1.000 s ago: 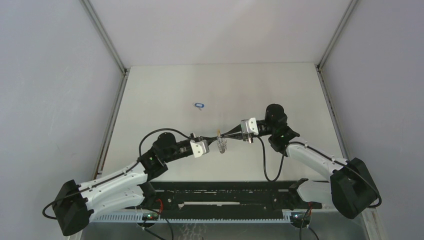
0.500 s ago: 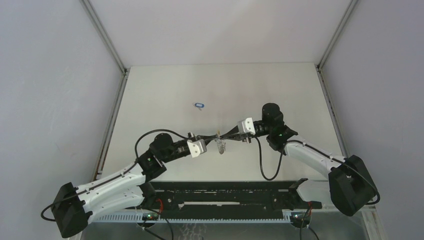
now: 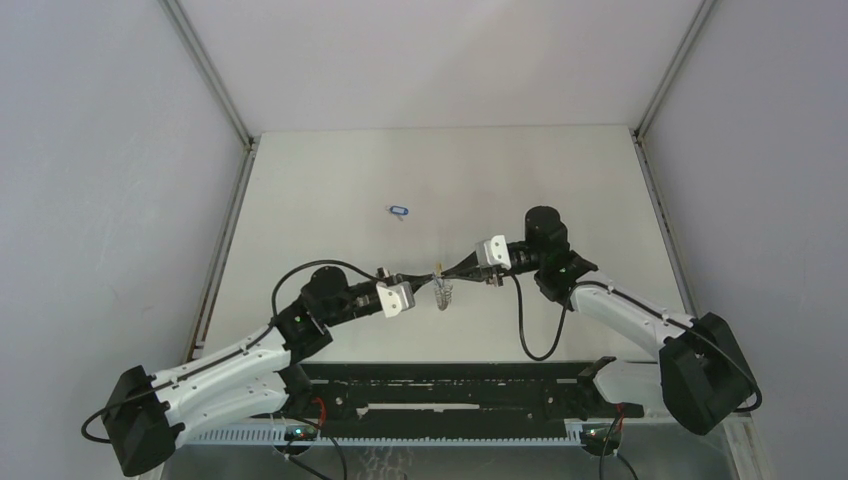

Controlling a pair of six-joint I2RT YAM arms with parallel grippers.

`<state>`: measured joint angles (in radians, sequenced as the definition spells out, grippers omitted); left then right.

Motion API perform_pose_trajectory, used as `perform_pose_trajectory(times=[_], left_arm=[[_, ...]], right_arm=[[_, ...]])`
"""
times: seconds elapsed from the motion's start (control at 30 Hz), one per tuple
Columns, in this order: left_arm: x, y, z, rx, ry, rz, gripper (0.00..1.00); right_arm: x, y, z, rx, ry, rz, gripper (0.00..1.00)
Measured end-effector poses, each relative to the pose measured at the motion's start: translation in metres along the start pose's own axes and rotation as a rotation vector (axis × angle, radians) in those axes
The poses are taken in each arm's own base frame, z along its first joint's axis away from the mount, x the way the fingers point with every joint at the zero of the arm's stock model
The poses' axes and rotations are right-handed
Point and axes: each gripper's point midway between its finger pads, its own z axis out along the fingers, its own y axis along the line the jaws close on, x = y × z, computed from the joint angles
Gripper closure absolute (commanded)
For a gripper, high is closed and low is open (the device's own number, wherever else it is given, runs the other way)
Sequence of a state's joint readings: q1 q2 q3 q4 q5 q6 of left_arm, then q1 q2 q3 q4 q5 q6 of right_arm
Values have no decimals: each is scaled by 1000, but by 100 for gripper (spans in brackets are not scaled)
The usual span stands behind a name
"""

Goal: Put the keys on the keyring

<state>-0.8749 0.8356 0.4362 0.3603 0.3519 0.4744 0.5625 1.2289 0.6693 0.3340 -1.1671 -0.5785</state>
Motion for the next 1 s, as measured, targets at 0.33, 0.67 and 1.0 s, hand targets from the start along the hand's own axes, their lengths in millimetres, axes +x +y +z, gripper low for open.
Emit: perform_pose_trajectory(times=[0.33,0.67,1.0], left_arm=[[19,-9,-4,30,76,-8,100],[19,-9,-4,31,76,-4,100],[15,-7,-3,28,61,1,100]], right_arm=[[-9,-3,-4,19,-4,-35,100],[-8,-2,-3,13,-3,-36,100],[-5,1,-2,0,6,-28,100]])
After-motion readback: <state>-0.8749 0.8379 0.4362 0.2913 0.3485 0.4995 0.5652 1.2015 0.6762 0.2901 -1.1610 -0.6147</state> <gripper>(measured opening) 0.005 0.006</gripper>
